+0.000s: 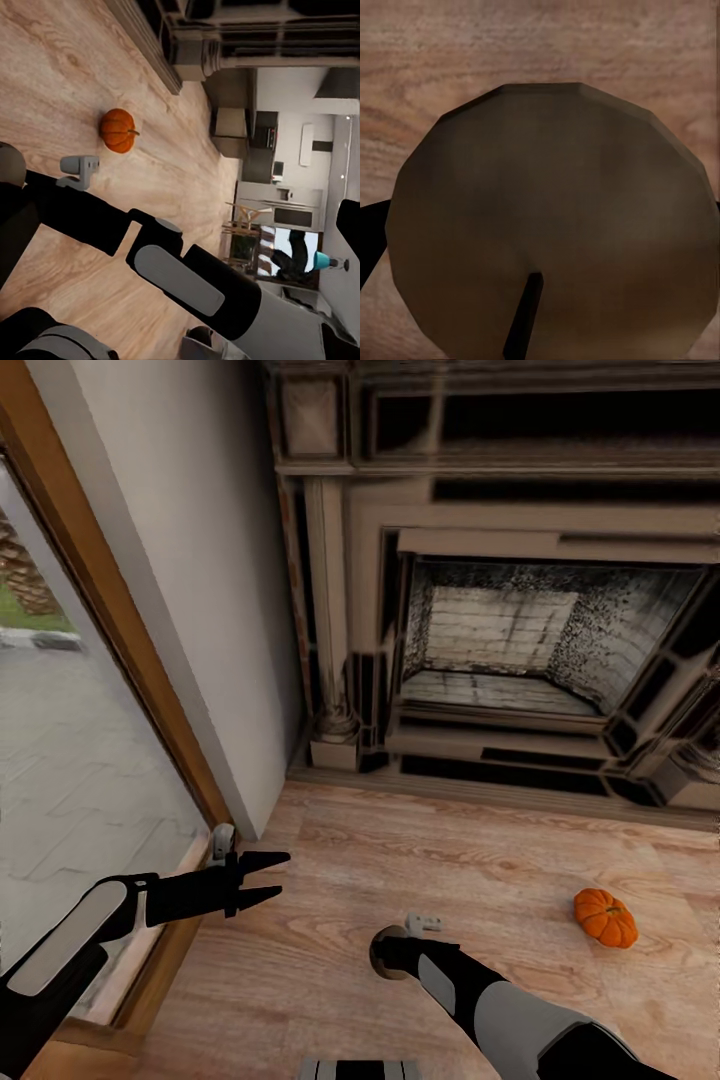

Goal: Place each of the two pumpkins and all three candles from the living room inside a cabinet in the living room (use any cabinet), then make sure every cabinet is closed, and position the cauldron so it is next to a table in the living room.

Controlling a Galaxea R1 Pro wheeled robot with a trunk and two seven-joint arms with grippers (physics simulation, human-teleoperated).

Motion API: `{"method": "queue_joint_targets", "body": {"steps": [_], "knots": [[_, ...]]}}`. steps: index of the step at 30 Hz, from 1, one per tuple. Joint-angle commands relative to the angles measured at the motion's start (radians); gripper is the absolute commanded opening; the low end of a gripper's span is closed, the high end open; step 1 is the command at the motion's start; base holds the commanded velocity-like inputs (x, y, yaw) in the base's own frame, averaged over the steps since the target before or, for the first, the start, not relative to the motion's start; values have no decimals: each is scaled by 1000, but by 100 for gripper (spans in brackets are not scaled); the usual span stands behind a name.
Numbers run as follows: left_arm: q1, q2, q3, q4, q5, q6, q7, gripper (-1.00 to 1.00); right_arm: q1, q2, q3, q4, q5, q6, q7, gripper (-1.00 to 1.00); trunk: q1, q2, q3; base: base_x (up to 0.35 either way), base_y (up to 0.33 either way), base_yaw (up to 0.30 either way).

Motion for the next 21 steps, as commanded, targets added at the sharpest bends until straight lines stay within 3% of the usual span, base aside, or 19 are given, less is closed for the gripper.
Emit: {"method": "queue_joint_targets", "body": {"steps": [1,5,14,21], "knots": [[-1,1,-2,0,-9,0,-10,100,0,0,1,0,-1,3,1,-100,-1,0,3,-97,0,0],[-1,1,-2,-2,-9,0,-9,100,0,0,1,0,-1,2,2,-100,-3,1,19,-95,0,-82],[-1,0,-3,-2,-9,0,-9,100,0,0,1,0,-2,2,2,-100,-7,3,57,-80,0,-245],[-1,1,-3,-2,-9,0,-9,100,0,0,1,0,-4,2,1,-100,-10,5,84,-8,0,-38]]}}
